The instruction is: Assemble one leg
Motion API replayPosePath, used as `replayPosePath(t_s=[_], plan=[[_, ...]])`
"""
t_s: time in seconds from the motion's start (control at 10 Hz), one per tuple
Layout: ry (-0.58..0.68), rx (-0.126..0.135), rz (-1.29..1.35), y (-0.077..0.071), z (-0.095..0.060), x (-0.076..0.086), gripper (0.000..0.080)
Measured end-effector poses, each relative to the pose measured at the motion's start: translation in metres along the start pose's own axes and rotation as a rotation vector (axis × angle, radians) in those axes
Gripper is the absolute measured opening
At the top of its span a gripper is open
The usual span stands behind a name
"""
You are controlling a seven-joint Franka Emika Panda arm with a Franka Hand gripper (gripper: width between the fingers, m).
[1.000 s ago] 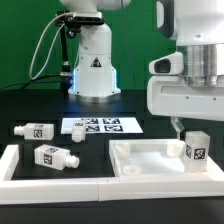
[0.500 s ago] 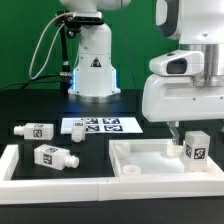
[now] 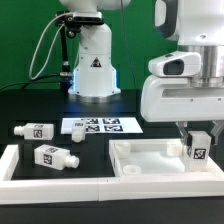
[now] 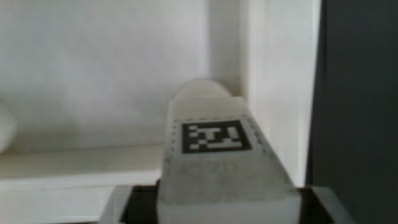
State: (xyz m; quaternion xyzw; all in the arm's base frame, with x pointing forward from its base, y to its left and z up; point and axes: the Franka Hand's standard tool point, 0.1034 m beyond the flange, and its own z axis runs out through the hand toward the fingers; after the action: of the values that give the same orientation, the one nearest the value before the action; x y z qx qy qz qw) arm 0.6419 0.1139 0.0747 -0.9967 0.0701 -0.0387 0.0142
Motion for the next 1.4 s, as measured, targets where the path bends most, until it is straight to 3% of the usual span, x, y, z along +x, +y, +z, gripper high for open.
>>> replayPosePath(t_s=[0.4,0.5,0.6,0.7,0.9,1.0,1.1,1.2,1.3,1.4], plan=[[-0.005,-0.040,0.617,0.000,-0.001,-0.005,0.0286],[-0.002,-0.036,0.843,0.001,0.000,-0.004,0.0286],[-0.014,-0.005,1.098,0.003,0.000,0.000,0.0287],[-0.013,0.002,1.145,0.005,0.000,0.000,0.0287],[-0.009,0.003,1.146,0.005,0.000,0.000,0.0287],[0.001,0.003,1.053,0.004,0.000,0.001,0.0467],[0.011,0.009,0.883,0.001,-0.001,0.002,0.0467],[0.016,0.013,0.660,-0.001,-0.002,0.003,0.0585],[0.013,0.014,0.524,-0.004,-0.001,0.001,0.0636],[0.009,0.014,0.460,-0.007,0.000,-0.001,0.0636]])
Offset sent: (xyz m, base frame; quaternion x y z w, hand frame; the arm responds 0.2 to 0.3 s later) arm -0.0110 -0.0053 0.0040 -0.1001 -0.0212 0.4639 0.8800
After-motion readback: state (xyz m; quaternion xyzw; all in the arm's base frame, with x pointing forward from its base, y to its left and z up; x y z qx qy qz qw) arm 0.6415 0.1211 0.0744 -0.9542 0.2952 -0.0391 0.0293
